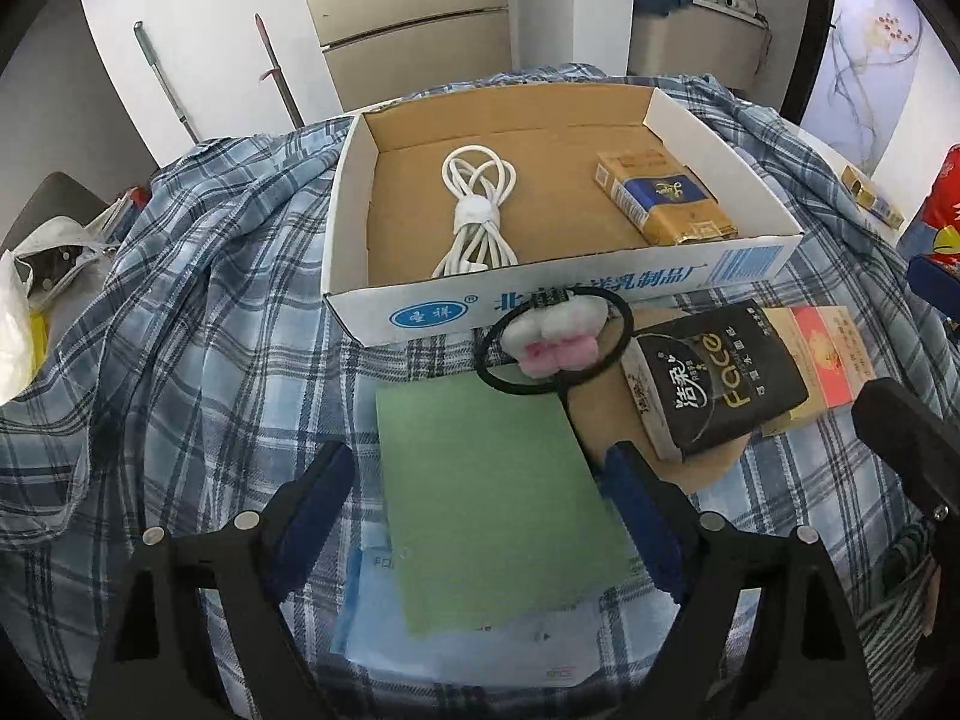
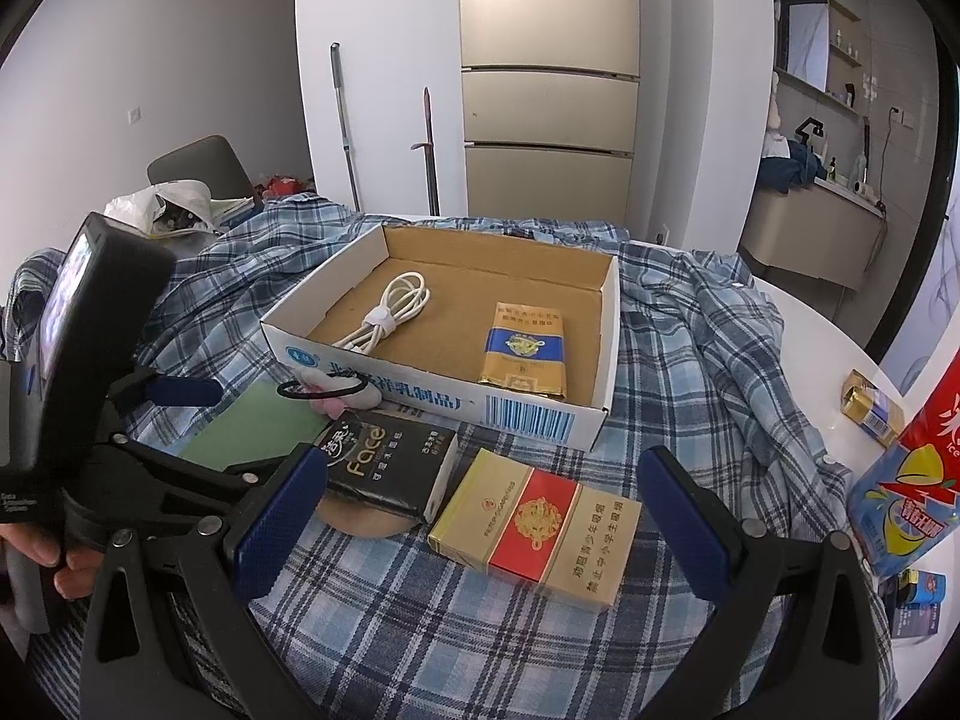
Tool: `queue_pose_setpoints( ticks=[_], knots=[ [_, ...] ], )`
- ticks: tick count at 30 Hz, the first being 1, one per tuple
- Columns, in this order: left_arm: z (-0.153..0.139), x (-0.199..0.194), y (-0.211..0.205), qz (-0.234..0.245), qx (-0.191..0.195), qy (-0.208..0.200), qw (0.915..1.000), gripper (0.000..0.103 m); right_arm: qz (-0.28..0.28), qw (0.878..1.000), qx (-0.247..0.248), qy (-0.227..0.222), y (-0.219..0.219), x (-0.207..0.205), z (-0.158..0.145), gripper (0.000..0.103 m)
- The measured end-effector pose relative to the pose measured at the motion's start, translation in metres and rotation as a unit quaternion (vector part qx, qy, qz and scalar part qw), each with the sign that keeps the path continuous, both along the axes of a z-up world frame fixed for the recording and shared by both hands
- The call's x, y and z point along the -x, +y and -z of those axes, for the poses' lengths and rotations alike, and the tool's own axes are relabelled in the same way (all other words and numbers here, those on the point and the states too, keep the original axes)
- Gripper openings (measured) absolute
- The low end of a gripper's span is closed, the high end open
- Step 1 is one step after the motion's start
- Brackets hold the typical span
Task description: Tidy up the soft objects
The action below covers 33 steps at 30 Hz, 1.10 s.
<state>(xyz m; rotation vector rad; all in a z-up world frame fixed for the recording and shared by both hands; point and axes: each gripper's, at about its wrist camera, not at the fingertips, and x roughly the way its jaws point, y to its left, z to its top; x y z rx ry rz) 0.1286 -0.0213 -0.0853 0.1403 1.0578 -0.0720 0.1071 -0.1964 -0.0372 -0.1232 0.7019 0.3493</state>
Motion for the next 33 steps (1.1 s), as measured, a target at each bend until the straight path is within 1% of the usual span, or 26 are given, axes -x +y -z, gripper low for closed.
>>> queue_pose_setpoints(
  ticks=[2,3,4,8,13,16,19,23,27,29,30,31,33],
  knots=[
    [0.000,0.001,0.000,0.001,0.000,-0.001,1.0000,0.087,-0.001,1.000,-0.001,0.002,0.000,0.000,0.000,0.103],
    [-0.001,0.003,0.001,0.002,0.003,-0.001,1.0000,0.076,-0.001,1.000,-0.001,0.002,0.000,0.000,0.000,0.103],
    [-0.001,0.004,0.003,0.002,0.004,0.002,1.0000,0.074,-0.001,1.000,-0.001,0.003,0.000,0.000,0.000,0.103],
    [-0.008,0.012,0.011,0.001,0.014,-0.001,0.9999,0.073,-0.001,1.000,-0.001,0.003,0.000,0.000,0.000,0.103],
    [-0.032,0.028,0.020,0.006,0.026,-0.018,0.9995,0.073,0.000,1.000,-0.001,0.004,-0.001,-0.001,0.001,0.103],
    [-0.047,0.044,0.023,0.017,0.031,-0.030,0.9989,0.073,0.000,1.000,-0.002,0.005,-0.001,-0.001,0.001,0.103],
    [-0.054,0.062,0.026,0.040,0.035,-0.039,0.9978,0.073,0.001,1.000,-0.003,0.008,-0.002,-0.002,0.002,0.103],
    [-0.047,0.076,0.027,0.058,0.034,-0.037,0.9970,0.073,0.002,1.000,-0.004,0.011,-0.003,-0.003,0.003,0.103],
    [-0.031,0.076,0.024,0.073,0.023,-0.018,0.9969,0.073,0.000,1.000,-0.002,0.012,-0.002,-0.003,0.003,0.103],
    [-0.023,0.076,0.023,0.070,0.013,-0.011,0.9974,0.074,0.000,1.000,-0.002,0.014,-0.001,-0.004,0.004,0.103],
    [-0.019,0.075,0.023,0.066,0.012,-0.005,0.9977,0.079,0.000,1.000,-0.002,0.015,-0.001,-0.004,0.004,0.103],
    [-0.015,0.073,0.024,0.062,0.015,0.004,0.9980,0.087,0.000,1.000,-0.002,0.016,-0.001,-0.004,0.004,0.103],
    [-0.008,0.070,0.027,0.056,0.029,0.021,0.9978,0.088,-0.001,1.000,-0.001,0.017,0.000,-0.005,0.004,0.103]
  ],
)
